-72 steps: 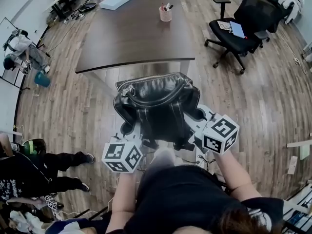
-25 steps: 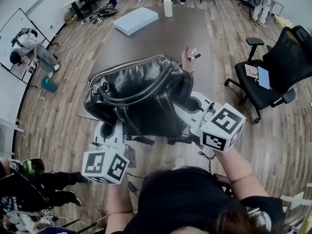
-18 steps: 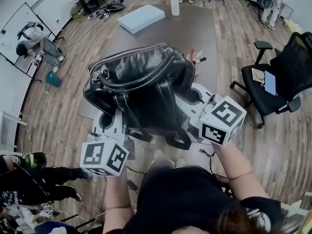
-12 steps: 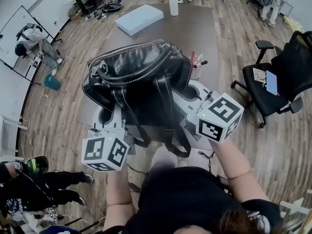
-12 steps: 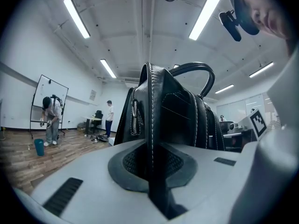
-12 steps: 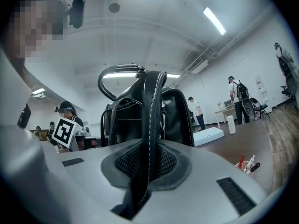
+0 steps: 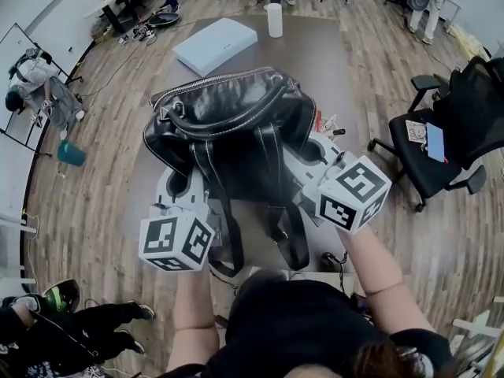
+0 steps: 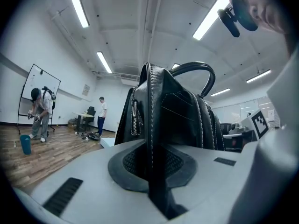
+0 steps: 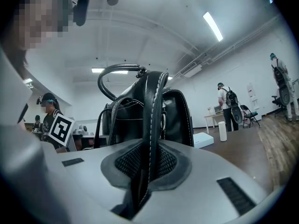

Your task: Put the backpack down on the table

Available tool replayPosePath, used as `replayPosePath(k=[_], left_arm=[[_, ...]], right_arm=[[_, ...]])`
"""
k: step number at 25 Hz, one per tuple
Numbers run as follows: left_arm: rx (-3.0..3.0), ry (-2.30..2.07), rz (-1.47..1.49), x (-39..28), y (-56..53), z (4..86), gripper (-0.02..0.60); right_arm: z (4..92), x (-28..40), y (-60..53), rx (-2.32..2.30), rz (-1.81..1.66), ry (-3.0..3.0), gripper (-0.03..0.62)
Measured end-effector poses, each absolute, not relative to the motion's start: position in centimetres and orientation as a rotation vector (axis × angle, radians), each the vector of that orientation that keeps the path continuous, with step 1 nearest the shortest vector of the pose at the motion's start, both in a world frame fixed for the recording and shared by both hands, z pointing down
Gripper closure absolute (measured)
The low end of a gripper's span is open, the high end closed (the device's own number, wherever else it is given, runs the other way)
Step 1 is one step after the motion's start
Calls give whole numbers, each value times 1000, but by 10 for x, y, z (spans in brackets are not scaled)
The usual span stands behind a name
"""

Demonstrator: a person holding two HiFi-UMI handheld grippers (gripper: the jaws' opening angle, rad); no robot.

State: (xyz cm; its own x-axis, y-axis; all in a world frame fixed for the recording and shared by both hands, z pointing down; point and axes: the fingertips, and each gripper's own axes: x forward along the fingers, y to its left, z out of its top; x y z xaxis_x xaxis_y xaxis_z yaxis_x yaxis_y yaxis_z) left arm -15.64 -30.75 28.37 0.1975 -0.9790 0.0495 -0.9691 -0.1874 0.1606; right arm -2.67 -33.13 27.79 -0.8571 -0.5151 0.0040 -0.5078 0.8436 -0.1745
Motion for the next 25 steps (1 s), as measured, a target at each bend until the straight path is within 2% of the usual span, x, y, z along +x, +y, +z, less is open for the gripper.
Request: replayPosePath(k=[13, 25], left_arm=[[2302, -1764, -75, -195, -414, 337, 532], [2270, -1742, -62, -209, -465, 390, 532]], right_arm=[[328, -63, -428, -1000, -306, 2971, 537], [375, -77, -473, -1117, -290, 2980, 534]])
